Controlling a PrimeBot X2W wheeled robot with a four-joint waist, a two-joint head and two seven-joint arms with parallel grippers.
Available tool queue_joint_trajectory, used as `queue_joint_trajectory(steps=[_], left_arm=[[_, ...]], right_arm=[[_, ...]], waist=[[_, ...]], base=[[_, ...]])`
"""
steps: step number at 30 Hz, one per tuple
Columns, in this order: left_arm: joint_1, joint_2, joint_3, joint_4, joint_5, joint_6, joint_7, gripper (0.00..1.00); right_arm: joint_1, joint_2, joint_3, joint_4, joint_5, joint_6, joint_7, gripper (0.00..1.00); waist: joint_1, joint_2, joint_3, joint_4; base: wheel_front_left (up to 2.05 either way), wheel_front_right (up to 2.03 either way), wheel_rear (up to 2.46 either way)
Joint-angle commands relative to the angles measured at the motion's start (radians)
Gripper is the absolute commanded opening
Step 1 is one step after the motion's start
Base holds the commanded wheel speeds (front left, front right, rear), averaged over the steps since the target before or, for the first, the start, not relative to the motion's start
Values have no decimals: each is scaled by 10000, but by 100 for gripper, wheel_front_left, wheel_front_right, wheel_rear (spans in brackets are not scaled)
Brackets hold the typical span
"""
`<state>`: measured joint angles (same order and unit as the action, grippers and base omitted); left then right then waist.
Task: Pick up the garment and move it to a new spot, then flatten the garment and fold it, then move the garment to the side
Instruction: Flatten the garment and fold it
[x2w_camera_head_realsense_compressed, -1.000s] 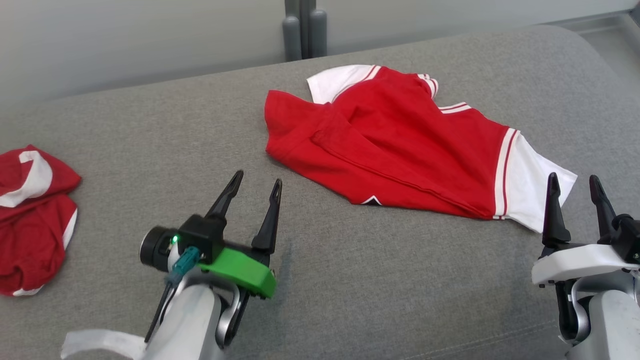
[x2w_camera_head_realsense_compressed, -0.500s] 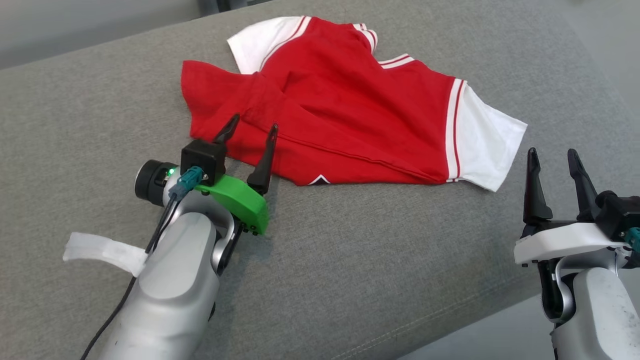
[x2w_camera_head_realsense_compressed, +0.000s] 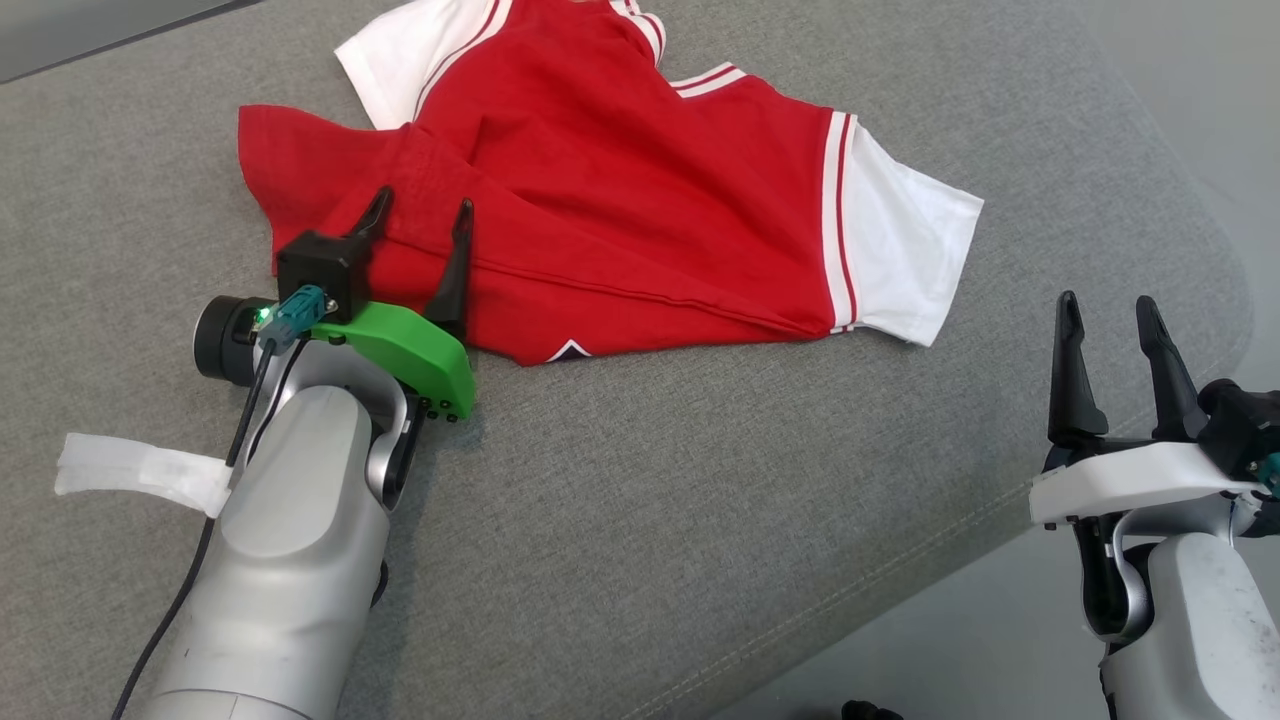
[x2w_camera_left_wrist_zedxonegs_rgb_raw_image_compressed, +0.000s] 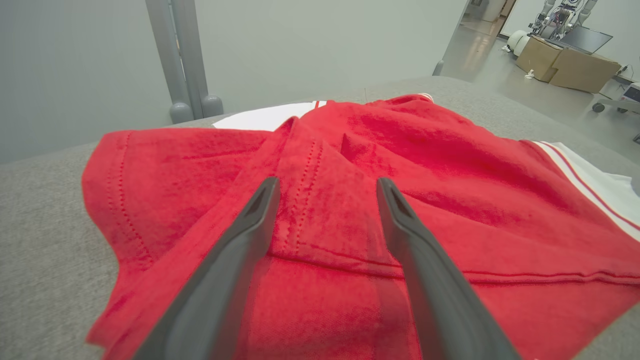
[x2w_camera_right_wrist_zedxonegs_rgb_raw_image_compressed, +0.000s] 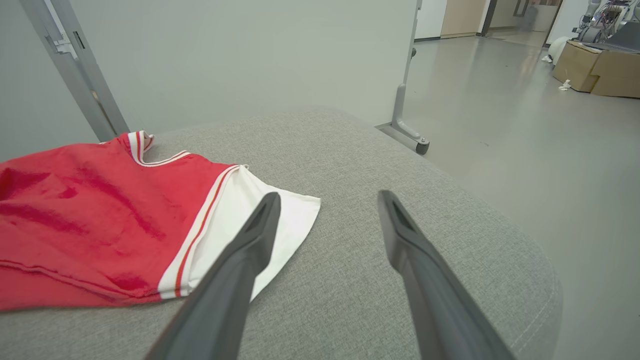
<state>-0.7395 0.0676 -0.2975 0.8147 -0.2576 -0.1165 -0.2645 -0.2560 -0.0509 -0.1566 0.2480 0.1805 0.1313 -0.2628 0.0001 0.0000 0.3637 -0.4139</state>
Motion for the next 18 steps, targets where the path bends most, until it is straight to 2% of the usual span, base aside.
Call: queue_joint_trajectory(steps=[1,8,9,11,12,14,15,16,17,18], left_arm=[[1,50,85,13,40,55,5,100],[48,33,335,255,211,40,7,100],[24,23,365,279,197,25,5,98],[-20,5,406,323,225,-4,5,84],[-39,0,423,338,239,-18,7,85],[-98,-17,462,316,220,-43,7,78],[-117,-23,469,291,223,-44,5,67],[-122,-29,469,291,218,-60,7,42],[-130,-34,467,310,187,-62,7,34],[-147,-40,466,325,163,-77,5,19]], right_arm=[[-104,-8,-34,42,54,-12,-28,100],[-184,-8,-5,82,126,-12,-28,100],[-181,-8,1,80,142,-12,-28,100],[-173,-8,20,98,156,-12,-28,100],[-186,-8,34,107,174,-12,-28,100],[-208,-7,52,120,208,-12,-28,100],[-210,-7,67,126,219,-12,-28,100],[-211,-7,75,127,228,-12,-28,100],[-207,-7,77,135,241,-12,-28,100],[-207,-7,76,145,257,-12,-28,100]], waist=[[-1,0,27,-20],[-1,0,30,-11],[-1,0,33,-6],[-1,0,37,5],[-1,0,40,6],[-1,0,50,6],[-1,0,56,5],[-1,0,61,5],[-1,0,66,5],[-1,0,70,4]], base=[[0,0,0],[0,0,0],[0,0,0],[0,0,0],[0,0,0],[0,0,0],[0,0,0],[0,0,0],[0,0,0],[0,0,0]])
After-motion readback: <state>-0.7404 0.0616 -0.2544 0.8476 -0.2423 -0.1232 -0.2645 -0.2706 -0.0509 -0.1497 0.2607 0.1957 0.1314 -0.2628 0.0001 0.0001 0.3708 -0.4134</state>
